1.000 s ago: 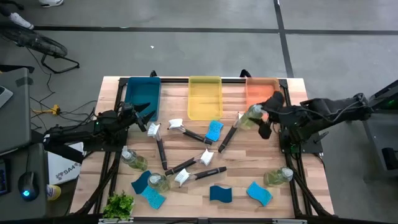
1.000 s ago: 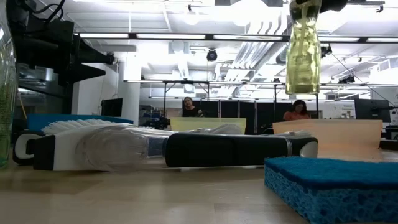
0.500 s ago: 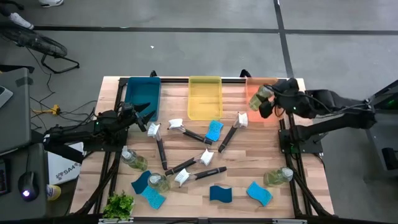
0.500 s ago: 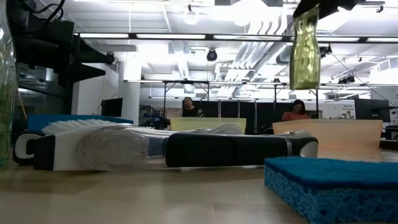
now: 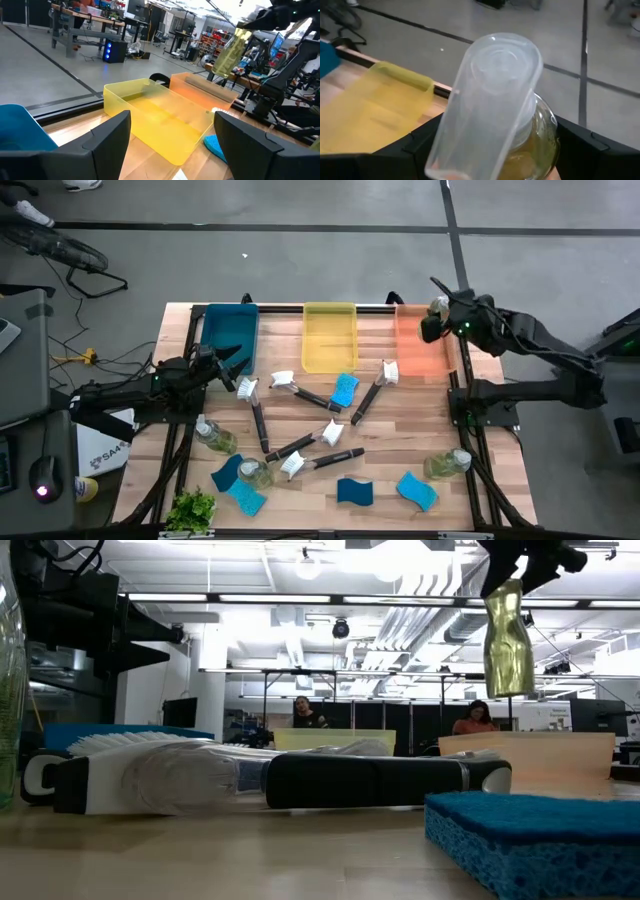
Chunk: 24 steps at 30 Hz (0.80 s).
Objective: Pick & Place Kitchen Sink Supplies
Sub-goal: Put the green dishwashing liquid dispenser into the orange bin
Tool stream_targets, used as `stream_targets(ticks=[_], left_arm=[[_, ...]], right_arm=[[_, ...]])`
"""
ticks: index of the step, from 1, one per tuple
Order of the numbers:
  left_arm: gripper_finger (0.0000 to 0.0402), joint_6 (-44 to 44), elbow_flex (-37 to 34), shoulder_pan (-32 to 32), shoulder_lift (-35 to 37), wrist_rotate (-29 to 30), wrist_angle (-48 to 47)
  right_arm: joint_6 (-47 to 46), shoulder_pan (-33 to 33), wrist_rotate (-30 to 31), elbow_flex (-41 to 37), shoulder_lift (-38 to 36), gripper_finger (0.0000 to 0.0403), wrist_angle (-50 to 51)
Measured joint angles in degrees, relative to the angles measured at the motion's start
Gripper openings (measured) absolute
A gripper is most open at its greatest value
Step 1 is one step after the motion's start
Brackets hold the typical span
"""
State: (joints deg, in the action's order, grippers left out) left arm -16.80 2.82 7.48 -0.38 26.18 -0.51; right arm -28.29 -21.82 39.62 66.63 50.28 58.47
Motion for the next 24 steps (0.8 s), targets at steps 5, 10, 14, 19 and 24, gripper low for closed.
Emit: stream_targets(ticks=[5, 10, 14, 19, 24], left_arm=[[0.028, 0.0, 0.0, 0.0, 0.0, 0.0, 0.0], [0.028, 0.0, 0.0, 0.0, 0.0, 0.0, 0.0], [0.028, 0.0, 0.0, 0.0, 0.0, 0.0, 0.0], [0.028, 0.0, 0.0, 0.0, 0.0, 0.0, 0.0], [0.028, 0.0, 0.0, 0.0, 0.0, 0.0, 0.0]], right_arm=[[0.1, -4.0, -0.8, 0.0, 0.3, 0.0283, 0.0], [-0.2, -7.4, -0.9, 0.0, 1.3, 0.0283, 0.1], [-0.2, -10.2, -0.9, 0.0, 3.1, 0.0283, 0.1], [-0.2, -12.6, 0.5, 0.0, 6.4, 0.0283, 0.0], [0.8, -13.7, 2.9, 0.0, 8.8, 0.0283, -3.4]])
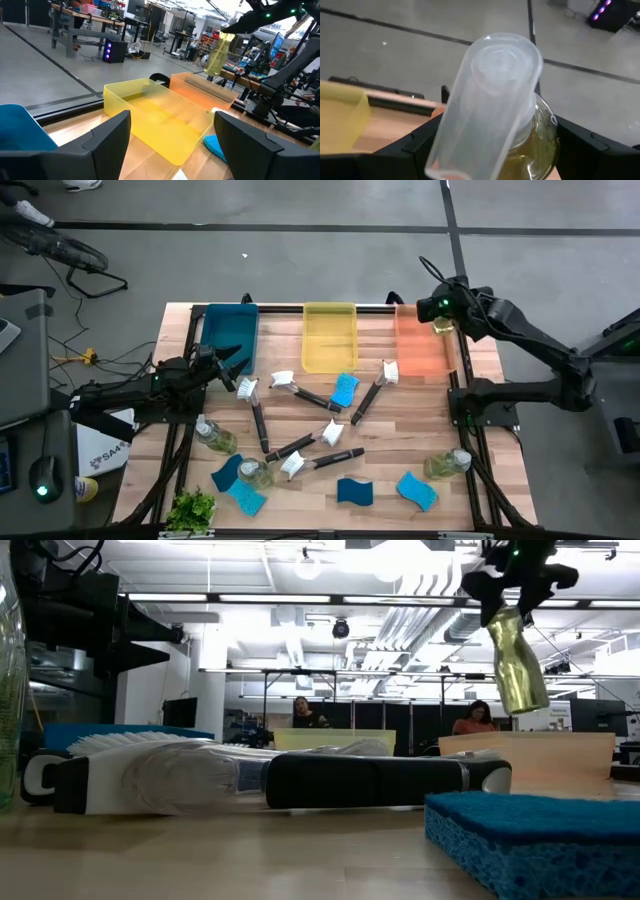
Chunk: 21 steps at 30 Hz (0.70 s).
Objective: Pick & Place Kitchen Sink Supplies
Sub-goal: Put the green dishwashing liquid dispenser into the orange bin
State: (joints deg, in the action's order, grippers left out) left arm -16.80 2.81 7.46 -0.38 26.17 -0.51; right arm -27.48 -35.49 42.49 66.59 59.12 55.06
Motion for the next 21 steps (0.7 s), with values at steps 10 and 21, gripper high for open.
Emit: stream_targets(ticks=[10, 21], left_arm=[[0.028, 0.0, 0.0, 0.0, 0.0, 0.0, 0.0], [0.028, 0.0, 0.0, 0.0, 0.0, 0.0, 0.0]], right_arm=[[1.0, -3.0, -2.0, -1.9, 2.2, 0.0283, -8.4], [4.6, -6.7, -1.3, -17.9, -2.5, 0.0283, -28.1]])
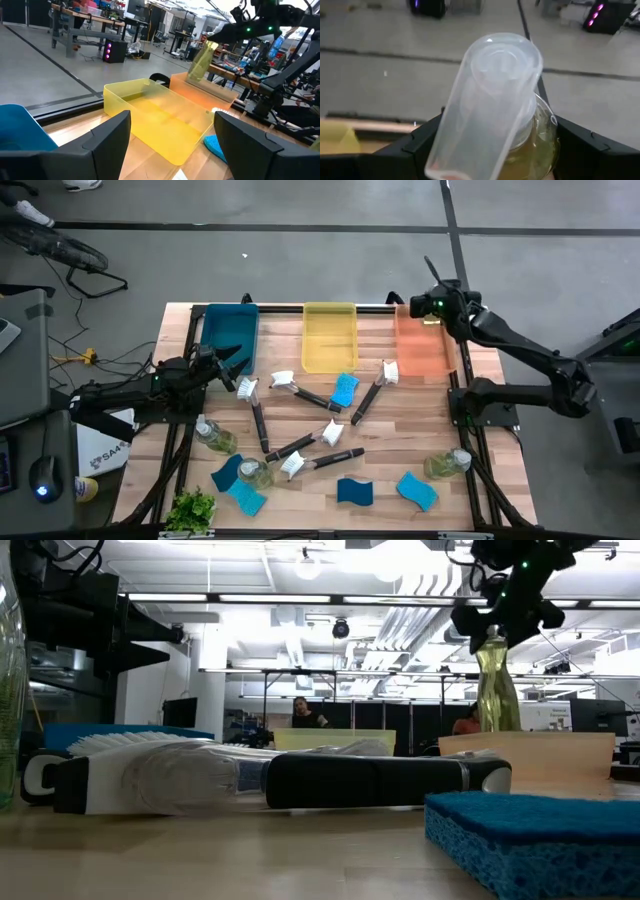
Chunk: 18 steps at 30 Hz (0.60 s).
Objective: Pick & Place Kitchen Sink Supplies
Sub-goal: Put the green dishwashing liquid dispenser into the orange bin
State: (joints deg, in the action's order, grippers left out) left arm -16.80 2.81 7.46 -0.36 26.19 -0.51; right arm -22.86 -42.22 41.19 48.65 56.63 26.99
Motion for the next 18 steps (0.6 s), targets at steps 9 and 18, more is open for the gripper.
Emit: stream_targets(ticks=[9, 18], left_arm=[[0.028, 0.0, 0.0, 0.0, 0.0, 0.0, 0.0], [0.028, 0.0, 0.0, 0.0, 0.0, 0.0, 0.0]], right_arm=[[2.7, -2.5, -0.6, -6.0, -2.0, 0.0283, -5.5], [0.5, -2.4, 0.3, -6.5, -1.9, 0.0283, -9.0]])
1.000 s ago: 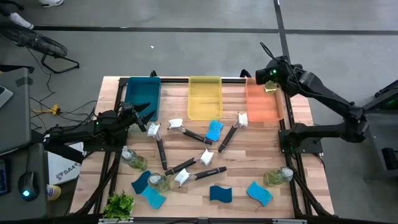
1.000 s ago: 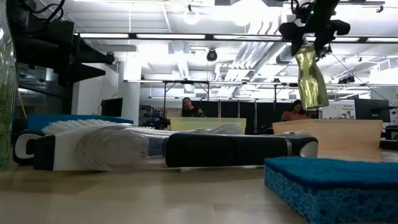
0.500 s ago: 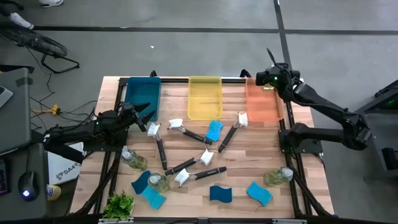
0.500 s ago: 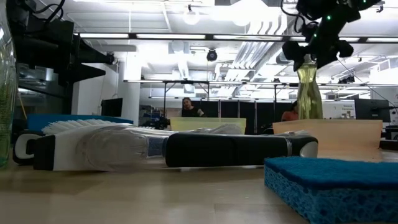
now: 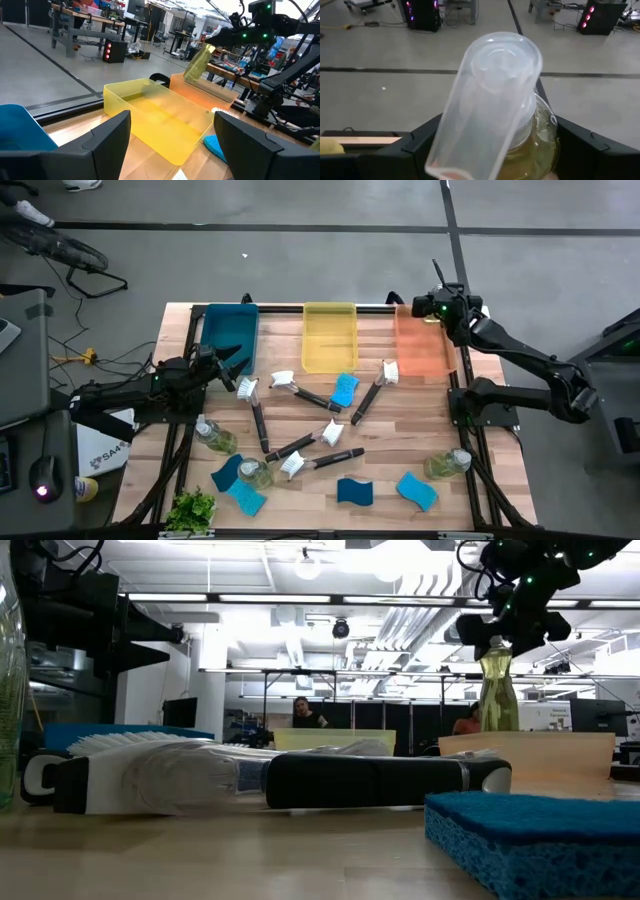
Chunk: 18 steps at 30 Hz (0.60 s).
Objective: Pick & Place Kitchen Sink Supplies
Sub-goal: Put the green dishwashing liquid dispenser into the orange bin
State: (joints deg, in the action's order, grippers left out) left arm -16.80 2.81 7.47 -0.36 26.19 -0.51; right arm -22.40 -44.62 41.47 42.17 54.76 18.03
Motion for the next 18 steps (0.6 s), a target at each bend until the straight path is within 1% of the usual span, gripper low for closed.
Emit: stream_targets(ticks=[5, 11, 15, 18], left_arm=[[0.028, 0.0, 0.0, 0.0, 0.0, 0.0, 0.0], [0.028, 0.0, 0.0, 0.0, 0.0, 0.0, 0.0], [0.028, 0.0, 0.0, 0.0, 0.0, 0.0, 0.0], [0.028, 0.0, 0.0, 0.0, 0.0, 0.0, 0.0]], right_arm=[[-2.5, 0.0, -0.1, 0.0, 0.0, 0.0283, -1.0], [-3.1, 0.0, 0.0, 0.0, 0.3, 0.0283, 1.3], [-10.1, 0.0, 1.1, 0.0, 0.3, 0.0283, 4.5], [-12.5, 0.0, 3.5, 0.0, 0.3, 0.0283, 7.3]])
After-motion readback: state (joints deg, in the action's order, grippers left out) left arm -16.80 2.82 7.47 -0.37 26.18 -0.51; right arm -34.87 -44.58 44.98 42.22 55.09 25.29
